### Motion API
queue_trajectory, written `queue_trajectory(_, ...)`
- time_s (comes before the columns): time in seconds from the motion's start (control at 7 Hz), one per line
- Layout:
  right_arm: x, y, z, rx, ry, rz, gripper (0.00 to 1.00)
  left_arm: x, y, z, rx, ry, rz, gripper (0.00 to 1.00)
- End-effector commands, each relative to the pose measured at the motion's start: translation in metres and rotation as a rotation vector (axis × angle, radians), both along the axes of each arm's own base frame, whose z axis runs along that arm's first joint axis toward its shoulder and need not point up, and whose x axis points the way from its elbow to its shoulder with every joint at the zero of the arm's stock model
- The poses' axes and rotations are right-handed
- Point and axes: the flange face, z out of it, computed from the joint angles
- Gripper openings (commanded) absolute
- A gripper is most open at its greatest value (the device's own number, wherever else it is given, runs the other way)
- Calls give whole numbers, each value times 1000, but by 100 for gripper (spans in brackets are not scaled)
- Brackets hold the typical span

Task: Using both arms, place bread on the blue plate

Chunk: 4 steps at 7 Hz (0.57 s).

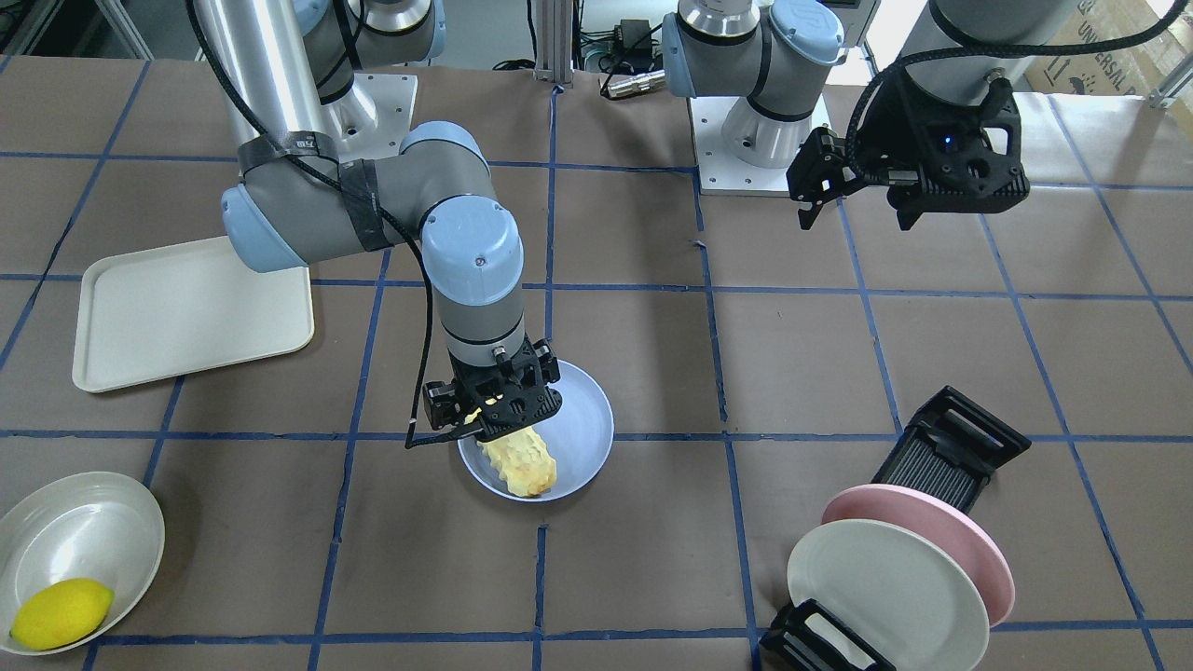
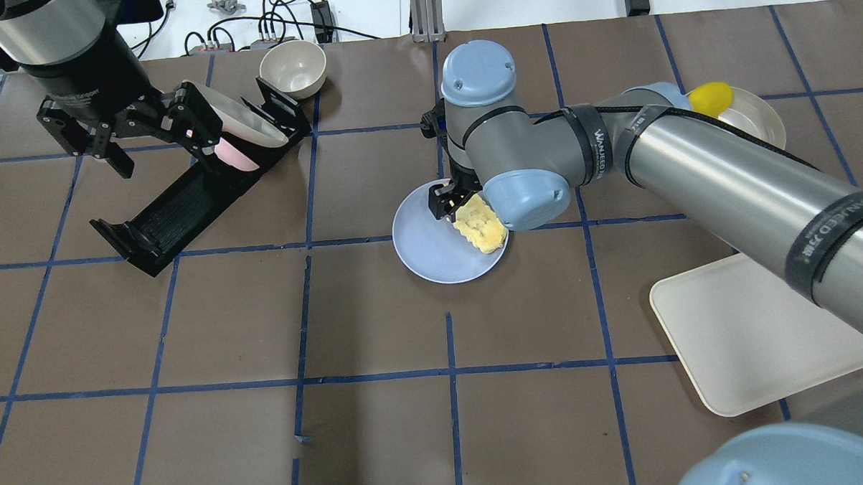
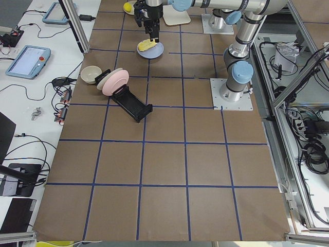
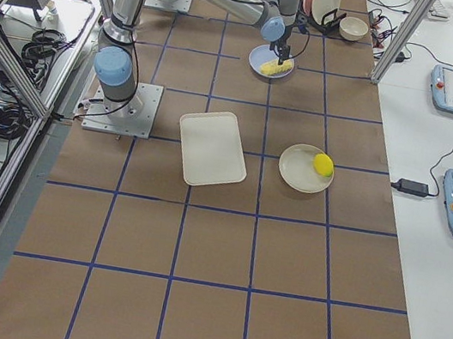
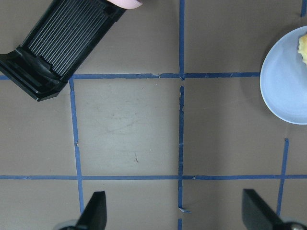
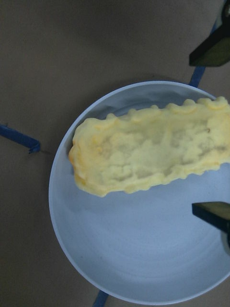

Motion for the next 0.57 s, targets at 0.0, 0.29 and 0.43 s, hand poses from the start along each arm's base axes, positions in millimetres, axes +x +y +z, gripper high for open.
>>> queue_trajectory(0.0, 0, -3, 2, -4, 2, 3, 98, -1, 0, -1, 2, 1, -2, 100)
queue_trajectory(0.29, 0, -8, 8, -8, -2, 0, 98, -1, 1, 0, 2, 1, -2, 100)
queue_trajectory(0.43, -9, -7, 19, -7, 7, -8, 99, -1, 1, -1, 4, 1, -2, 100)
